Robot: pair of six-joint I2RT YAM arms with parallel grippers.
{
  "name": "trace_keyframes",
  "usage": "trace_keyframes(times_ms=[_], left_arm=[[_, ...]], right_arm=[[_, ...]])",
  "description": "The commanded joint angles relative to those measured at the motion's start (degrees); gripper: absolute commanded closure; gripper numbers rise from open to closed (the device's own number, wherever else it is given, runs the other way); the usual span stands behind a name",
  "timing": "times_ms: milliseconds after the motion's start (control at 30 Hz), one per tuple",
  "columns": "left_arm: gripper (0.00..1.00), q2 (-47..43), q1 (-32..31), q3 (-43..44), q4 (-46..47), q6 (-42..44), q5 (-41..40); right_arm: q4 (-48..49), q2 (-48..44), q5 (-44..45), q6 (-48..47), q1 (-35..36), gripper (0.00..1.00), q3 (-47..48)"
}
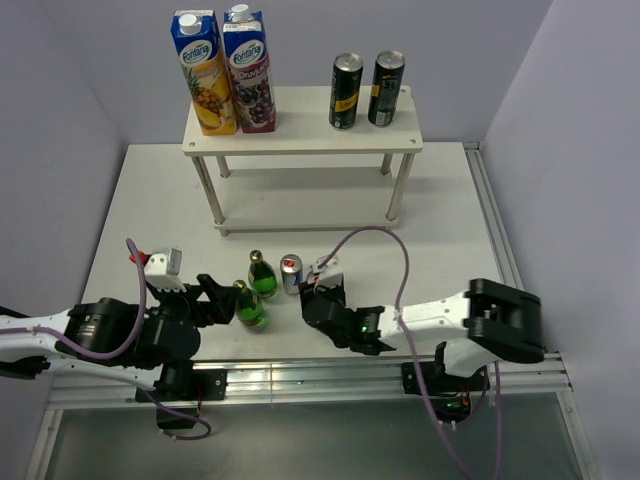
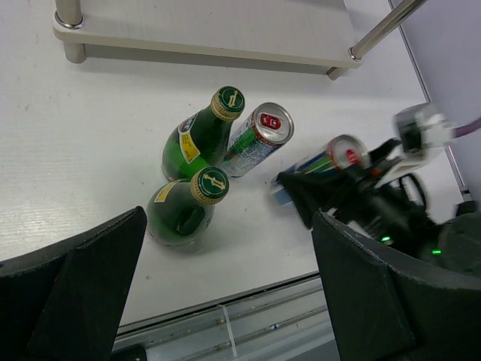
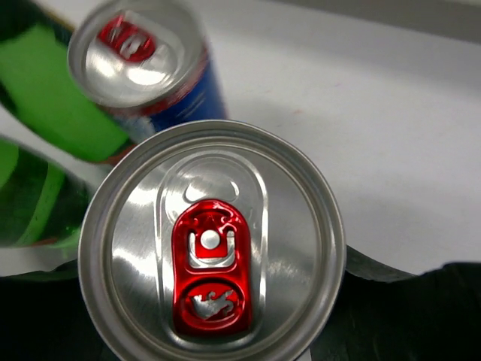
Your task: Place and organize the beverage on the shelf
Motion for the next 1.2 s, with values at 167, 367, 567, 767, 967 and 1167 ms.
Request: trace_keyframes(times_ms=[167, 367, 567, 767, 967, 1167], left_arm=[[0.01, 2.89, -0.65, 0.16, 0.39, 0.75, -0.18], [0.01, 2.9, -0.74, 0.24, 0.48, 0.92, -0.09], [0.01, -0.44, -0.74, 0.16, 0.48, 0.83, 0.0], [0.01, -0.97, -0.91, 0.07, 0.74, 1.1, 0.09], [0.01, 0.78, -0.91, 0.16, 0.65, 1.1, 0.0], [0.01, -0.09, -1.0, 0.07, 0.83, 1.19, 0.0]], right_arm=[[-19.3, -16.74, 6.07, 3.44, -10.56, 1.0, 8.38], [-18.15, -10.34, 1.23, -2.55, -22.77, 1.0, 17.25], [-13.85, -2.42, -3.17, -4.31, -31.4, 1.0, 22.88], [-10.34, 4.08, -2.65, -5.45, -36.76, 1.0, 26.05], [-6.74, 9.18, -2.21, -6.94, -40.2, 1.0, 28.6], [-3.13, 12.34, -0.02, -8.09, -41.51, 1.0, 29.3]])
